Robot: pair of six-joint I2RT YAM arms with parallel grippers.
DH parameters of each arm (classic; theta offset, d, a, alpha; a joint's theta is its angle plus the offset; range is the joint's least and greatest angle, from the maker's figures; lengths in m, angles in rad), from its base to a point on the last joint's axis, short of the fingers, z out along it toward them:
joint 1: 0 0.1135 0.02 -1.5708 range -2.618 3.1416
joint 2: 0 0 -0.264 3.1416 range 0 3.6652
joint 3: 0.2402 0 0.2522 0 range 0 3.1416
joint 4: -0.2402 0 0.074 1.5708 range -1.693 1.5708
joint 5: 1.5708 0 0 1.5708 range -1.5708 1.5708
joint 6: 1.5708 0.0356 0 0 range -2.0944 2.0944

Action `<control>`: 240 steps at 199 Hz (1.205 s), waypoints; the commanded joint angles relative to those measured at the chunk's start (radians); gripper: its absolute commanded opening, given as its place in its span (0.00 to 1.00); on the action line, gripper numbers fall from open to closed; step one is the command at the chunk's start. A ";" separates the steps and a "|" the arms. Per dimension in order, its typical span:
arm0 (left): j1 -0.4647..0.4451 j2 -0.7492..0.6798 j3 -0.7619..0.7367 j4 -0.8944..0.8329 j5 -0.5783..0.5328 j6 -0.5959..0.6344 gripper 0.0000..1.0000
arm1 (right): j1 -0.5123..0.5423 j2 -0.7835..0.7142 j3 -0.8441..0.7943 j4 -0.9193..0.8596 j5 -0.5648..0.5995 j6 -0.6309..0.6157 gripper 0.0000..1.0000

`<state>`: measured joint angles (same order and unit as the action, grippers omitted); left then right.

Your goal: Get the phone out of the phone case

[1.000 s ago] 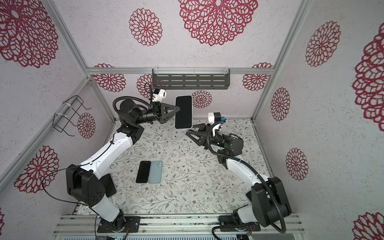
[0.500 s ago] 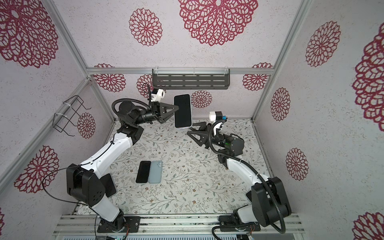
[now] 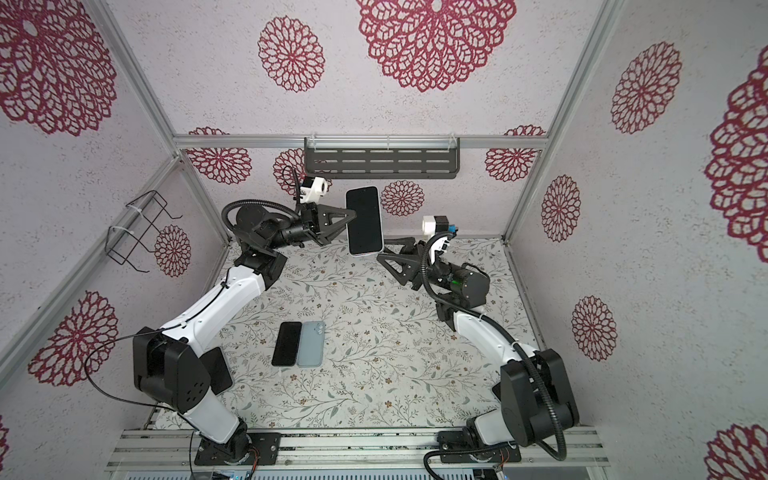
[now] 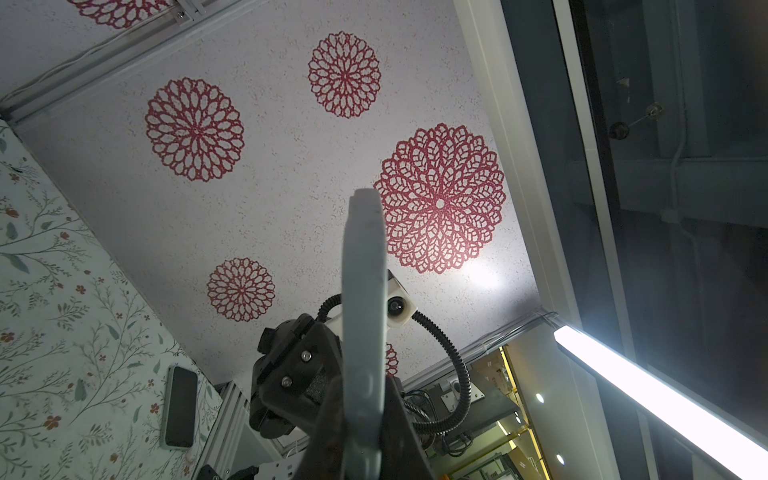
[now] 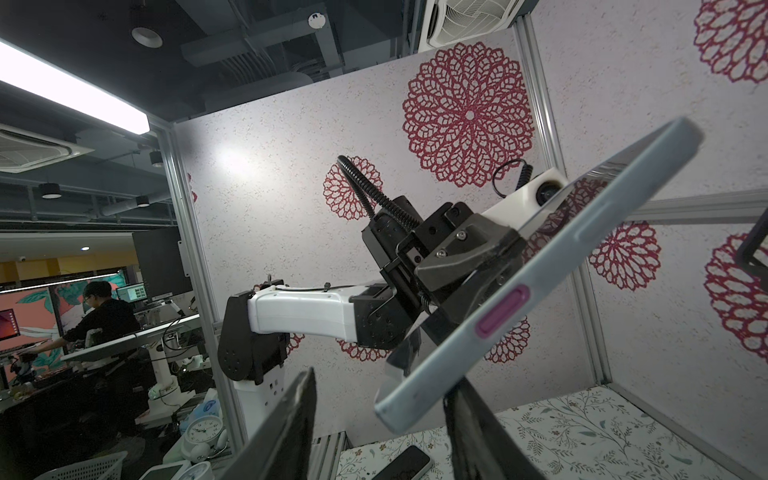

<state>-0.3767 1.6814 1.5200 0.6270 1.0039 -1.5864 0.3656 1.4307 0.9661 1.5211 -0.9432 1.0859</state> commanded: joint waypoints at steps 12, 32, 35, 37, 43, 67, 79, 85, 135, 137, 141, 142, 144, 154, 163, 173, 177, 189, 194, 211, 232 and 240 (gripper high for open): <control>0.013 -0.012 -0.015 0.026 -0.004 0.016 0.00 | -0.002 -0.021 0.060 0.166 0.049 0.022 0.50; 0.012 -0.010 -0.010 0.027 -0.004 0.016 0.00 | -0.002 -0.021 0.061 0.165 0.047 0.026 0.46; 0.012 -0.009 -0.010 0.027 -0.004 0.017 0.00 | -0.003 -0.021 0.062 0.165 0.045 0.027 0.46; 0.011 -0.009 -0.008 0.027 -0.004 0.017 0.00 | -0.003 -0.020 0.063 0.166 0.045 0.028 0.46; 0.010 -0.008 -0.007 0.028 -0.004 0.016 0.00 | -0.002 -0.018 0.064 0.165 0.044 0.031 0.45; 0.006 -0.005 -0.003 0.030 -0.004 0.018 0.00 | -0.002 -0.012 0.068 0.166 0.042 0.040 0.43; 0.003 -0.005 -0.002 0.029 -0.005 0.022 0.00 | -0.001 -0.009 0.069 0.166 0.043 0.043 0.42; 0.004 -0.006 -0.002 0.029 -0.006 0.023 0.00 | -0.001 -0.007 0.069 0.165 0.044 0.044 0.42; -0.001 -0.019 0.003 -0.005 -0.010 0.052 0.00 | 0.005 0.008 0.076 0.165 0.040 0.051 0.35; -0.002 -0.019 0.003 -0.006 -0.010 0.053 0.00 | 0.006 0.008 0.075 0.165 0.040 0.051 0.35; -0.001 -0.019 0.003 -0.006 -0.010 0.053 0.00 | 0.007 0.009 0.074 0.166 0.041 0.050 0.33; -0.003 -0.019 0.003 -0.007 -0.010 0.052 0.00 | 0.008 0.009 0.074 0.166 0.040 0.049 0.33; -0.003 -0.020 0.003 -0.006 -0.010 0.052 0.00 | 0.008 0.010 0.073 0.166 0.040 0.048 0.33; -0.002 -0.020 0.005 -0.008 -0.011 0.054 0.00 | 0.011 0.011 0.072 0.166 0.038 0.046 0.29; -0.003 -0.020 0.005 -0.009 -0.013 0.054 0.00 | 0.012 0.013 0.072 0.166 0.035 0.045 0.25; -0.003 -0.020 0.006 -0.010 -0.016 0.052 0.00 | 0.013 0.014 0.070 0.166 0.035 0.043 0.21; -0.002 -0.020 0.007 -0.012 -0.017 0.052 0.00 | 0.014 0.014 0.069 0.166 0.035 0.043 0.19; -0.002 -0.020 0.009 -0.013 -0.020 0.052 0.00 | 0.015 0.014 0.066 0.165 0.034 0.037 0.17; -0.002 -0.020 0.009 -0.017 -0.023 0.051 0.00 | 0.014 0.013 0.065 0.165 0.035 0.036 0.16; 0.001 -0.015 0.015 -0.035 -0.032 0.051 0.00 | 0.016 0.010 0.066 0.166 0.031 0.025 0.16; -0.002 -0.005 0.019 -0.072 -0.045 0.056 0.00 | 0.028 -0.003 0.070 0.166 0.012 -0.018 0.15; -0.001 -0.003 0.017 -0.100 -0.053 0.066 0.00 | 0.034 -0.005 0.077 0.165 0.002 -0.030 0.15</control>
<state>-0.3721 1.6779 1.5219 0.6292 0.9825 -1.5238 0.3687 1.4723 0.9802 1.5146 -0.9230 1.1580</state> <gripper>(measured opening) 0.135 0.187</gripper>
